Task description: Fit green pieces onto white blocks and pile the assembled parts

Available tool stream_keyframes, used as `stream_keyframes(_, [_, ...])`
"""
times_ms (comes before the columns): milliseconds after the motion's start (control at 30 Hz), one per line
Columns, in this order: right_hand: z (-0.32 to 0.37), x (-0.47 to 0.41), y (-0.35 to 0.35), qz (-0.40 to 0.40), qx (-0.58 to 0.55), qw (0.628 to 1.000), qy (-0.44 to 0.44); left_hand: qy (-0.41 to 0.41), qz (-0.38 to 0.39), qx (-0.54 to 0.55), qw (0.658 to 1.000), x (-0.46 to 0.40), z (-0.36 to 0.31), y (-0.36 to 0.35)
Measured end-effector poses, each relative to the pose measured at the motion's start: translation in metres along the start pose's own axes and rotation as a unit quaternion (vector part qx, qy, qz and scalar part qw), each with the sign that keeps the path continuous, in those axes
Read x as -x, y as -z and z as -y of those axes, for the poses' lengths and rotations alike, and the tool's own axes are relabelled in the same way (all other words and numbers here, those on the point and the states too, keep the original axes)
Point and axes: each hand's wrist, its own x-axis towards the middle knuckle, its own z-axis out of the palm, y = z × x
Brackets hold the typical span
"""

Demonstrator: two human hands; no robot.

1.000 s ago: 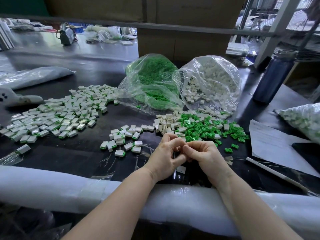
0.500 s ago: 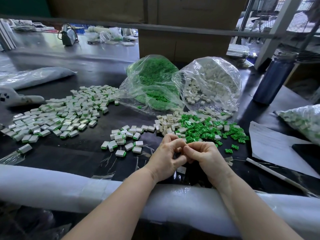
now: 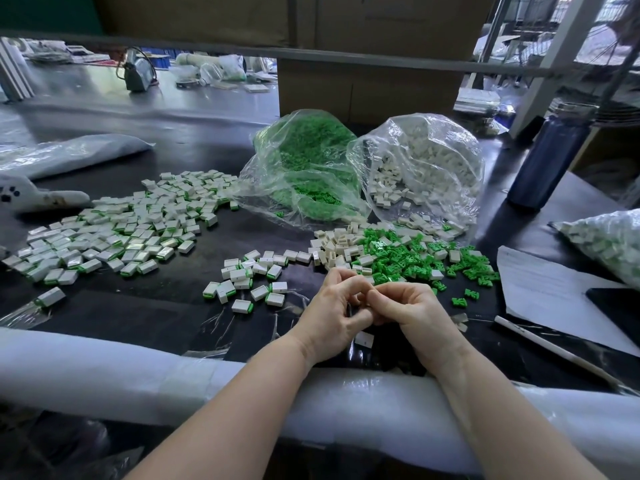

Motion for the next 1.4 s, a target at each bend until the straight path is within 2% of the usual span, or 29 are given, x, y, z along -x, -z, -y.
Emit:
stream_keyframes(400, [0.0013, 0.0006, -0.0021, -0.03, 0.027, 0.999, 0.003, 0.008, 0.004, -0.015, 1.0, 0.0009, -0.0015, 0.0001])
stream_keyframes(667, [-0.0008, -0.0003, -0.0016, -0.014, -0.012, 1.0, -0.003, 0.007, 0.004, 0.001, 1.0, 0.0001, 0.0001, -0.0004])
stream_keyframes(1067, [-0.0004, 0.0003, -0.0004, -0.018, -0.005, 1.0, 0.0, 0.006, 0.01, 0.0, 1.0, 0.0009, -0.0025, -0.0002])
stream_keyframes(1233, [-0.0003, -0.0003, -0.004, -0.021, -0.002, 1.0, 0.018, 0.003, -0.015, 0.028, 0.999, 0.0002, -0.0022, 0.0011])
stream_keyframes(1333, [-0.0011, -0.0008, -0.0061, -0.052, 0.014, 0.998, 0.044, 0.006, -0.047, 0.026, 0.999, 0.0007, -0.0034, 0.0029])
stream_keyframes(1400, [-0.0014, -0.0011, -0.0036, -0.102, 0.062, 0.99, 0.073, 0.013, -0.066, 0.028, 0.997, 0.0011, -0.0035, 0.0035])
